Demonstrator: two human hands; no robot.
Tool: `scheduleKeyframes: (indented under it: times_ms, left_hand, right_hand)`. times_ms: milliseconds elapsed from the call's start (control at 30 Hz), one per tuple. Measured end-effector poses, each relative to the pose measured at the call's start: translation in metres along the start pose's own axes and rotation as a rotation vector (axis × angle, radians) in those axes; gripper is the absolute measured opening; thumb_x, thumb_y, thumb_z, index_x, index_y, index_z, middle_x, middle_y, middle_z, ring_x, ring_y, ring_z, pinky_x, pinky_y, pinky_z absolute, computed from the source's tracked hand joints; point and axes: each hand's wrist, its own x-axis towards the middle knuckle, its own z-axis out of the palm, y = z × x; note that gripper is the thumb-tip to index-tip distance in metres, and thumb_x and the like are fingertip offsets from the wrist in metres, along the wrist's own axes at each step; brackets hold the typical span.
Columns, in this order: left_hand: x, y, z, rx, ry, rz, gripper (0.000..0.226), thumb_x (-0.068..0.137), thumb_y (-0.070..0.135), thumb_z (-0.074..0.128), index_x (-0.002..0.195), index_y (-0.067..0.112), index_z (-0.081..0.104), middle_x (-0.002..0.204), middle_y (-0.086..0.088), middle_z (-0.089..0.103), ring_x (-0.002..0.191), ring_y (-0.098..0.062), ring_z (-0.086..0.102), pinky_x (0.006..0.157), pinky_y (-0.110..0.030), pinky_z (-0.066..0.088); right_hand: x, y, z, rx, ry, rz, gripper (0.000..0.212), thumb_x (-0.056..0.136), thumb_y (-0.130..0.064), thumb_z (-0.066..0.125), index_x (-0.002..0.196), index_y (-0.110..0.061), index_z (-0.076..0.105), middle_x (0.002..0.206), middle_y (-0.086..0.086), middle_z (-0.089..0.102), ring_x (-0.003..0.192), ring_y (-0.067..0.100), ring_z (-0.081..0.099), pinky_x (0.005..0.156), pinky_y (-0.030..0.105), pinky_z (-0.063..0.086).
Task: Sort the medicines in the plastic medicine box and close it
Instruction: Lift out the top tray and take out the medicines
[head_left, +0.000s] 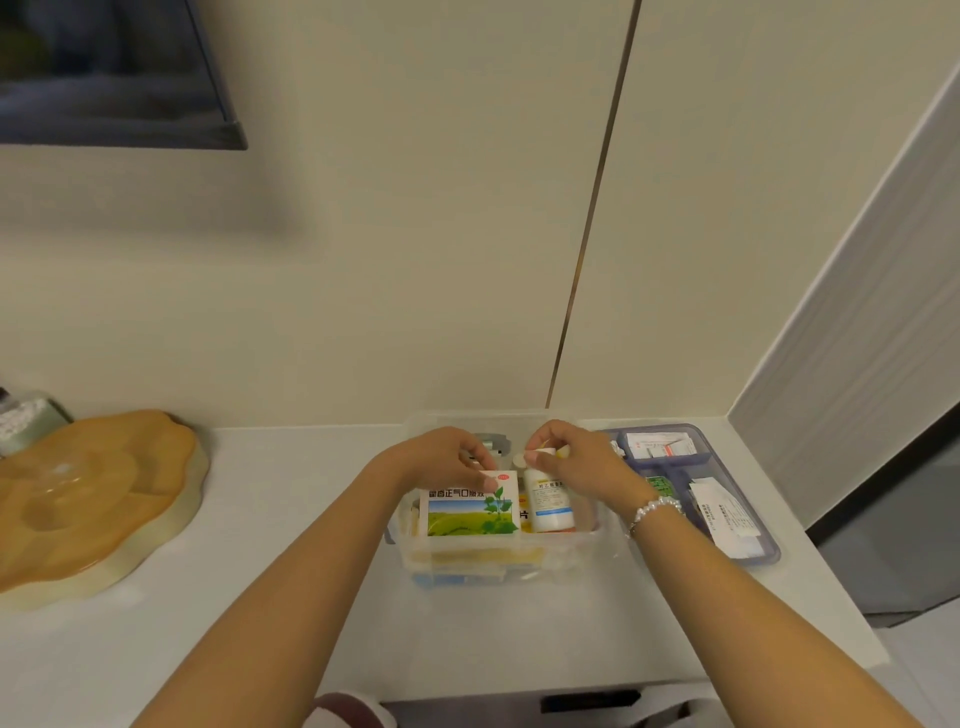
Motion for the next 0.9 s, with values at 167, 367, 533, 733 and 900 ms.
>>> scheduleKeyframes:
  times_ms: [167, 367, 533, 733, 900]
  left_hand:
    - [0.005, -0.007, -0.016, -0.037, 0.050, 0.012, 0.022, 0.072, 0.034, 0.076, 0.093, 0.031, 0.070, 0.083, 0.012, 0.069, 0.077, -0.005, 0.064, 0.066, -0.019, 0.048]
    - [0.012, -0.012, -0.038, -0.089, 0.118, 0.008, 0.025, 0.069, 0.032, 0.079, 0.093, 0.030, 0.074, 0.081, 0.014, 0.072, 0.077, -0.005, 0.066, 0.071, -0.021, 0.049]
    - [0.003, -0.006, -0.039, -0.185, 0.203, 0.043, 0.019, 0.068, 0.031, 0.080, 0.086, 0.035, 0.073, 0.080, 0.015, 0.074, 0.075, -0.003, 0.068, 0.064, -0.016, 0.048]
    - [-0.026, 0.040, -0.044, -0.299, 0.217, 0.162, 0.019, 0.070, 0.023, 0.078, 0.086, 0.033, 0.074, 0.075, 0.016, 0.074, 0.068, 0.005, 0.068, 0.057, -0.008, 0.047]
    - [-0.054, 0.069, -0.029, -0.315, 0.113, 0.184, 0.017, 0.071, 0.021, 0.078, 0.085, 0.030, 0.075, 0.080, 0.012, 0.076, 0.072, 0.000, 0.070, 0.063, -0.012, 0.052]
  right_hand:
    - [0.015, -0.003, 0.006, 0.132, 0.057, -0.011, 0.011, 0.081, -0.037, 0.064, 0.088, -0.042, 0.056, 0.097, -0.006, 0.059, 0.113, 0.024, 0.046, 0.093, 0.037, 0.044]
    - [0.037, -0.017, 0.001, 0.215, 0.132, -0.060, 0.019, 0.085, -0.025, 0.060, 0.103, -0.029, 0.065, 0.115, -0.002, 0.058, 0.124, 0.024, 0.041, 0.108, 0.042, 0.034]
    - [0.020, -0.012, -0.007, 0.322, 0.179, -0.080, 0.024, 0.087, -0.023, 0.060, 0.109, -0.020, 0.066, 0.122, 0.003, 0.057, 0.119, 0.019, 0.048, 0.099, 0.033, 0.042]
    - [-0.021, -0.024, -0.030, 0.582, 0.443, -0.193, 0.020, 0.085, -0.016, 0.062, 0.105, -0.017, 0.065, 0.103, 0.001, 0.062, 0.079, 0.001, 0.053, 0.062, 0.002, 0.043]
    - [-0.069, -0.023, -0.057, 0.658, 0.424, -0.185, 0.015, 0.085, -0.021, 0.063, 0.098, -0.021, 0.068, 0.098, -0.009, 0.068, 0.084, 0.001, 0.060, 0.069, 0.015, 0.048]
